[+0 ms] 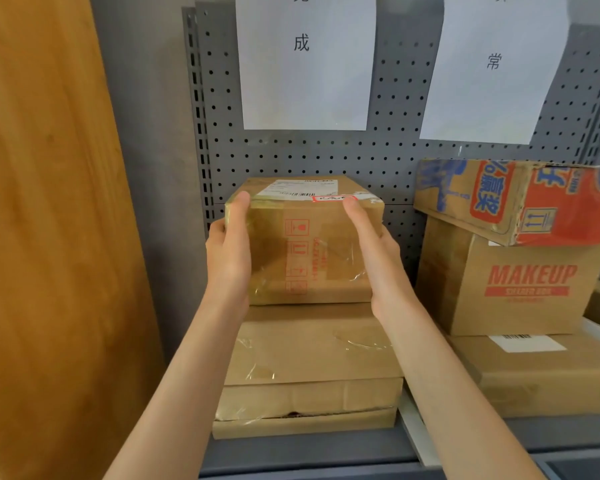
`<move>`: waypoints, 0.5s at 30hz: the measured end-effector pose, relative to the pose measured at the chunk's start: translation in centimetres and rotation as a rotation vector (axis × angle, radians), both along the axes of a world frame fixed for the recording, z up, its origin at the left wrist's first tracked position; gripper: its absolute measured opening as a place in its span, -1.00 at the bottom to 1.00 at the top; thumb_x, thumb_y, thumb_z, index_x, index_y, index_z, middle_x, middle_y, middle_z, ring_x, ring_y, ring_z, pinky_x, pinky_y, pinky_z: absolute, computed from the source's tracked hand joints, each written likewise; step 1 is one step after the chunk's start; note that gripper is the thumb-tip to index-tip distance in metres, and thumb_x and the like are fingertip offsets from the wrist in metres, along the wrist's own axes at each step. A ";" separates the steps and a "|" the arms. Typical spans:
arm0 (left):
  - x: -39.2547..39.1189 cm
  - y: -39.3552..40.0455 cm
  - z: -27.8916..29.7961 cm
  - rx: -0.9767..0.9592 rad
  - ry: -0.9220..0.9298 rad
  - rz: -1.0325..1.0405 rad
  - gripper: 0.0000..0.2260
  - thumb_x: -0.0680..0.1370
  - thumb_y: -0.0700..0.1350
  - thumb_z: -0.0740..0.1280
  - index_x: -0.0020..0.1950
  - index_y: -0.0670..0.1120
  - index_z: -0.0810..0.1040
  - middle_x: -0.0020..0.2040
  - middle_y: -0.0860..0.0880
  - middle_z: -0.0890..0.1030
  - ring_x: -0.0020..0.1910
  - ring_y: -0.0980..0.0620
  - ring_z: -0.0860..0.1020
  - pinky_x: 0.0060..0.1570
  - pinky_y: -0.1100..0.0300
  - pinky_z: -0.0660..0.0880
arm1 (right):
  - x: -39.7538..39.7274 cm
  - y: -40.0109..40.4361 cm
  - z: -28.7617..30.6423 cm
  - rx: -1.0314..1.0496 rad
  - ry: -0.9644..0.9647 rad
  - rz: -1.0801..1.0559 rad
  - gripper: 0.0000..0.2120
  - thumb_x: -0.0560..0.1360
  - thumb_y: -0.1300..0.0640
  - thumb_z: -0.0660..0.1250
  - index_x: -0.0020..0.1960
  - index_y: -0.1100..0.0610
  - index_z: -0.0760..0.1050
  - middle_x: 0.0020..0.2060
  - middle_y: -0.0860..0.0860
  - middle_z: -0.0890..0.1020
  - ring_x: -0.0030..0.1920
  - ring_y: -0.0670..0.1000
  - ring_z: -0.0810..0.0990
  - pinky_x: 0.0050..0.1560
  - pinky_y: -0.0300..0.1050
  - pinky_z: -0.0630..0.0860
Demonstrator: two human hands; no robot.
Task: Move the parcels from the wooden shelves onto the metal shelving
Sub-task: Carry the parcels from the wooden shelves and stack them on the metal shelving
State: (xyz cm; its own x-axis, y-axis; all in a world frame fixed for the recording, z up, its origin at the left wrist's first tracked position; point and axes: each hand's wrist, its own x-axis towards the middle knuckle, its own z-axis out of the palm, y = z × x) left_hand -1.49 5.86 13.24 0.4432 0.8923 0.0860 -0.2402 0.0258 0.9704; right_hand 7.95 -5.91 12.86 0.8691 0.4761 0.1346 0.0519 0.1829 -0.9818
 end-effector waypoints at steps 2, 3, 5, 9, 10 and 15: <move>-0.3 -0.2 0.2 -0.001 0.010 -0.014 -0.43 0.53 0.30 0.14 0.47 0.06 0.23 0.35 0.05 0.37 0.27 0.02 0.33 0.07 0.07 0.20 | -0.3 0.0 0.0 -0.007 -0.013 -0.006 -0.60 0.39 -0.35 0.30 0.11 -0.16 0.39 -0.10 -0.26 0.51 -0.09 -0.27 0.42 -0.22 -0.21 0.28; -0.4 -0.2 0.3 0.006 0.022 -0.017 -0.42 0.53 0.30 0.14 0.47 0.06 0.23 0.39 0.01 0.37 0.32 -0.01 0.33 0.09 0.06 0.22 | -0.3 0.0 0.1 -0.008 -0.017 -0.004 -0.62 0.39 -0.35 0.30 0.09 -0.16 0.40 -0.11 -0.25 0.52 -0.10 -0.26 0.43 -0.24 -0.23 0.28; -0.7 -0.2 0.4 0.029 0.047 -0.017 -0.41 0.53 0.30 0.14 0.48 0.06 0.22 0.43 -0.01 0.33 0.37 -0.04 0.31 0.19 0.04 0.24 | -0.4 -0.2 0.3 -0.016 -0.024 0.012 -0.63 0.40 -0.34 0.30 0.07 -0.14 0.40 -0.13 -0.24 0.50 -0.13 -0.26 0.42 -0.25 -0.25 0.27; -1.7 -0.6 0.1 0.115 0.063 -0.031 -0.44 0.56 0.24 0.17 0.48 0.03 0.21 0.40 -0.01 0.34 0.27 0.00 0.34 0.15 0.06 0.26 | -0.8 -1.1 0.0 -0.036 -0.073 0.015 -0.62 0.43 -0.31 0.30 0.11 -0.11 0.38 -0.14 -0.25 0.48 -0.14 -0.28 0.40 -0.13 -0.23 0.30; -2.0 -0.8 -0.3 0.152 0.060 -0.029 -0.46 0.56 0.20 0.18 0.48 0.01 0.22 0.38 -0.01 0.35 0.23 0.02 0.35 0.11 0.10 0.27 | -1.1 -1.4 -0.4 -0.041 -0.091 0.006 -0.58 0.43 -0.31 0.30 0.16 -0.09 0.39 -0.13 -0.24 0.49 -0.13 -0.27 0.42 -0.13 -0.23 0.31; -4.5 -2.6 -3.5 0.424 0.080 0.077 -0.40 0.51 0.15 0.31 0.47 -0.01 0.23 0.40 -0.01 0.38 0.33 0.03 0.37 0.31 0.06 0.34 | -3.3 -3.2 -2.7 -0.084 -0.197 -0.075 -0.18 0.32 -0.40 0.33 0.48 -0.12 0.22 0.35 -0.13 0.43 0.34 -0.07 0.39 0.38 0.10 0.27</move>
